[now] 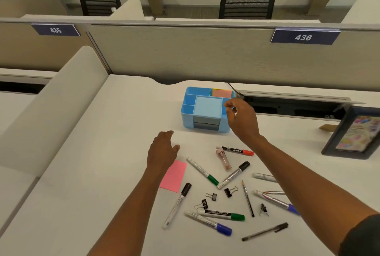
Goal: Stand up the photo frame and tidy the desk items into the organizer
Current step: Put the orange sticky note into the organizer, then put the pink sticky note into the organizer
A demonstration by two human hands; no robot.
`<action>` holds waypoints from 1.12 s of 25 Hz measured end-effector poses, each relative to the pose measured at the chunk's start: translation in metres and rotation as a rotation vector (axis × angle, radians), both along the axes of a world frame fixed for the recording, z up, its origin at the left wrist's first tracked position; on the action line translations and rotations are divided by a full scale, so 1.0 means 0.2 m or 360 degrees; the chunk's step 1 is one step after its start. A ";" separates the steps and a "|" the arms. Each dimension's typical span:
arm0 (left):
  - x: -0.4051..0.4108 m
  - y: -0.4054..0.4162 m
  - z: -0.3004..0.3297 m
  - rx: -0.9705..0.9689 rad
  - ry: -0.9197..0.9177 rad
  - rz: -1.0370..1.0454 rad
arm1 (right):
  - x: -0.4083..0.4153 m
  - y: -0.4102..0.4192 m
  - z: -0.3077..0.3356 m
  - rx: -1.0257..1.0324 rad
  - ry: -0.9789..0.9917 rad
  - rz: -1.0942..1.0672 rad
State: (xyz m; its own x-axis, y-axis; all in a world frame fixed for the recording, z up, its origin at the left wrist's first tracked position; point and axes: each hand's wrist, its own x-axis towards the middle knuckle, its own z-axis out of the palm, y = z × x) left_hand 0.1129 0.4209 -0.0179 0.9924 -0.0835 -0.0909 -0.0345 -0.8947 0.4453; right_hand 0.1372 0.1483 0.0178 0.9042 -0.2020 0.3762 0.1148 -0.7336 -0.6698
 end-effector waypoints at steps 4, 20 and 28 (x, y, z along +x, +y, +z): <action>-0.12 0.04 -0.04 0.0114 0.0291 0.0151 | -0.13 0.11 -0.05 0.0028 0.0068 0.0152; -0.26 -0.04 -0.11 0.0264 0.0403 0.0314 | -0.50 0.16 -0.24 -0.0049 0.0519 0.0385; -0.21 -0.02 -0.11 0.0383 0.0292 0.0389 | -0.49 0.20 -0.24 -0.0042 0.0538 0.0421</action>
State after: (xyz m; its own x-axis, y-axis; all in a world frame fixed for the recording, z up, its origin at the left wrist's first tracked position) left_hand 0.0705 0.4178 -0.0398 0.9457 0.1986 -0.2572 0.2533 -0.9463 0.2007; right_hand 0.0402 0.1875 -0.0305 0.9969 0.0589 0.0518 0.0784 -0.7258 -0.6834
